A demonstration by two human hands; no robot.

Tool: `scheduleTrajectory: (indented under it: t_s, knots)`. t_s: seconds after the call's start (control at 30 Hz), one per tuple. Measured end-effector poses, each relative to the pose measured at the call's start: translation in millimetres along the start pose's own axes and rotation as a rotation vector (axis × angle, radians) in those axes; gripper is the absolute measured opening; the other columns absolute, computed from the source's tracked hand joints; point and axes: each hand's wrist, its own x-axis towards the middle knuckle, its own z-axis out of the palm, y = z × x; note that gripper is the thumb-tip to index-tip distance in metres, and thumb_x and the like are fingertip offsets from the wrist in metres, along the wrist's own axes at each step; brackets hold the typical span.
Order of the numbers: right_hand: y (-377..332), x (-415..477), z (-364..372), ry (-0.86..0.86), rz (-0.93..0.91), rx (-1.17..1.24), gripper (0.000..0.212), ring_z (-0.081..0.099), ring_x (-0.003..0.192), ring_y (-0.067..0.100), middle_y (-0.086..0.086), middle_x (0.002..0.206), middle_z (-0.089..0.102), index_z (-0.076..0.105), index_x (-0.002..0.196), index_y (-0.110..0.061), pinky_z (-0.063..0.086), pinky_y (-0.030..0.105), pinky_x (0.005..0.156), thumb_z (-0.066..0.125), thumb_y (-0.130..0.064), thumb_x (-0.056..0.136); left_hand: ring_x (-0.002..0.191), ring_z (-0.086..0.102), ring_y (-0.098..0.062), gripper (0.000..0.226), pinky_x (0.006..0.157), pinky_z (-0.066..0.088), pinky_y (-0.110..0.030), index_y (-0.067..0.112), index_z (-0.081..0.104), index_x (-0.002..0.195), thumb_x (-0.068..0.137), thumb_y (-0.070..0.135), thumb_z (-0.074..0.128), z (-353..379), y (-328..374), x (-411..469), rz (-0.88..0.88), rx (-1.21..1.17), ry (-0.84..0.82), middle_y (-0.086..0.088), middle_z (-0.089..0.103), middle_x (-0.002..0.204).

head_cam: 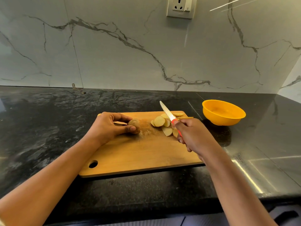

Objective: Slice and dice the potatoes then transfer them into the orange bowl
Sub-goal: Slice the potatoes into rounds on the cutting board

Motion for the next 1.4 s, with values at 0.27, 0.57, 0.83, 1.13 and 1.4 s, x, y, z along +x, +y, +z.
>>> scheduleTrajectory:
  t_s: [0.27, 0.57, 0.83, 1.13, 1.4]
  knots:
    - [-12.1, -12.6, 34.7, 0.015, -0.293, -0.506, 0.034, 0.057, 0.073, 0.011, -0.004, 0.082, 0.063, 0.065, 0.113, -0.023, 0.042, 0.027, 0.057, 0.038, -0.040, 0.101, 0.087, 0.066, 0.002, 0.042, 0.080, 0.041, -0.012, 0.029, 0.073, 0.092, 0.052, 0.039, 0.081, -1.2, 2.9, -2.4, -0.006, -0.004, -0.022, 0.012, 0.073, 0.089]
    - [-21.0, -9.2, 41.4, 0.032, -0.309, -0.593, 0.031, 0.054, 0.070, 0.010, -0.005, 0.079, 0.059, 0.064, 0.109, -0.022, 0.034, 0.023, 0.049, 0.039, -0.038, 0.101, 0.079, 0.070, -0.003, 0.045, 0.080, 0.050, -0.016, 0.020, 0.073, 0.095, 0.053, 0.034, 0.081, 1.1, 5.4, -5.9, 0.014, -0.024, -0.004, 0.006, 0.074, 0.085]
    - [-33.0, -15.3, 41.8, 0.023, -0.303, -0.636, 0.028, 0.055, 0.078, 0.015, -0.002, 0.082, 0.056, 0.063, 0.107, -0.018, 0.033, 0.025, 0.051, 0.041, -0.034, 0.100, 0.077, 0.070, -0.004, 0.048, 0.082, 0.050, -0.021, 0.021, 0.074, 0.094, 0.050, 0.038, 0.081, 1.8, 5.2, -5.7, 0.009, -0.004, 0.015, 0.009, 0.074, 0.081]
    - [-50.7, -14.0, 45.6, -0.004, -0.357, -0.759, 0.015, 0.043, 0.067, 0.013, -0.004, 0.066, 0.040, 0.046, 0.086, -0.021, 0.028, 0.025, 0.049, 0.043, -0.025, 0.100, 0.075, 0.068, 0.002, 0.039, 0.067, 0.046, -0.003, 0.022, 0.074, 0.093, 0.055, 0.031, 0.083, 3.2, 6.2, -5.6, 0.014, 0.017, 0.034, 0.012, 0.071, 0.083]
    - [-55.4, -10.9, 51.5, -0.029, -0.366, -0.757, 0.017, 0.042, 0.062, 0.012, -0.003, 0.067, 0.041, 0.058, 0.104, -0.015, 0.029, 0.024, 0.049, 0.045, -0.025, 0.100, 0.085, 0.064, 0.002, 0.044, 0.080, 0.046, -0.016, 0.028, 0.074, 0.085, 0.046, 0.049, 0.076, -0.2, 5.2, -5.3, -0.001, 0.029, 0.047, 0.012, 0.071, 0.083]
